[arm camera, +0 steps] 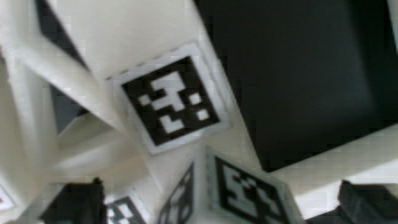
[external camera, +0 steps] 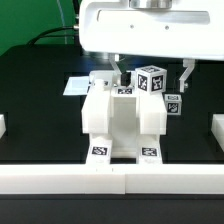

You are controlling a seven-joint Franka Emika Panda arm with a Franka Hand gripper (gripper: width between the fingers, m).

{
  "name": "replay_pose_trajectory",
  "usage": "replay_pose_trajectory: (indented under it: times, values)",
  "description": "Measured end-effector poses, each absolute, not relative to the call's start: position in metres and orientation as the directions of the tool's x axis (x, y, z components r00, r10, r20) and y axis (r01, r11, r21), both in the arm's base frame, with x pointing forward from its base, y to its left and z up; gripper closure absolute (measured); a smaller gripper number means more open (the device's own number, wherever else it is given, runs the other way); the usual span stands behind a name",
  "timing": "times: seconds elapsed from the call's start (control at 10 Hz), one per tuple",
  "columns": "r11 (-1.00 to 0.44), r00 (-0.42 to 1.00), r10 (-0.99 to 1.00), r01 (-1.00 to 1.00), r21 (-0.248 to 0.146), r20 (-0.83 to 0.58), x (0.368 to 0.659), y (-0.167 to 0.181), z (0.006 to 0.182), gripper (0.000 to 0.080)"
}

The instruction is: Assemble chair

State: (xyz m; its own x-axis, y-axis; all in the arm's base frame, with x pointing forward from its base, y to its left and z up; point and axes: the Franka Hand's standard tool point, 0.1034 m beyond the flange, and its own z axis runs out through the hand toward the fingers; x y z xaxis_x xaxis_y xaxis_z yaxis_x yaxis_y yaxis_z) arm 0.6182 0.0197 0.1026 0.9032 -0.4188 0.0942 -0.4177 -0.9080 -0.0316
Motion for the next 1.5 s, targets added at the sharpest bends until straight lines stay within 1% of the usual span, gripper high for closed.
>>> replay_pose_trajectory:
  times: [0.1, 0.4, 0.6, 0.7, 1.0, 1.2, 1.3, 1.4, 1.5]
  values:
    - [-0.930, 0.925, -0.366, -0.366, -0.023, 0.097, 0.6181, 0.0202, 0.1014, 0.0151]
    - [-0.997, 0.993, -0.063, -0.067, 0.035, 0.099, 0.6180, 0.0188, 0.1016, 0.0151]
    - [-0.994, 0.991, 0.096, 0.091, 0.052, 0.092, 0.6179, 0.0172, 0.1014, 0.0151]
    - [-0.991, 0.988, 0.130, 0.125, 0.055, 0.089, 0.6175, 0.0168, 0.1011, 0.0151]
    - [-0.946, 0.946, 0.317, 0.311, 0.086, 0.070, 0.6173, 0.0155, 0.1010, 0.0151]
    - [-0.917, 0.917, 0.395, 0.388, 0.095, 0.061, 0.6174, 0.0135, 0.1010, 0.0151]
    - [-0.920, 0.920, 0.388, 0.381, 0.094, 0.062, 0.6173, 0.0138, 0.1010, 0.0267]
    - [-0.920, 0.920, 0.388, 0.381, 0.094, 0.062, 0.6173, 0.0138, 0.1010, 0.0412]
    - [-0.920, 0.920, 0.387, 0.381, 0.094, 0.065, 0.6183, 0.0137, 0.1026, 0.0531]
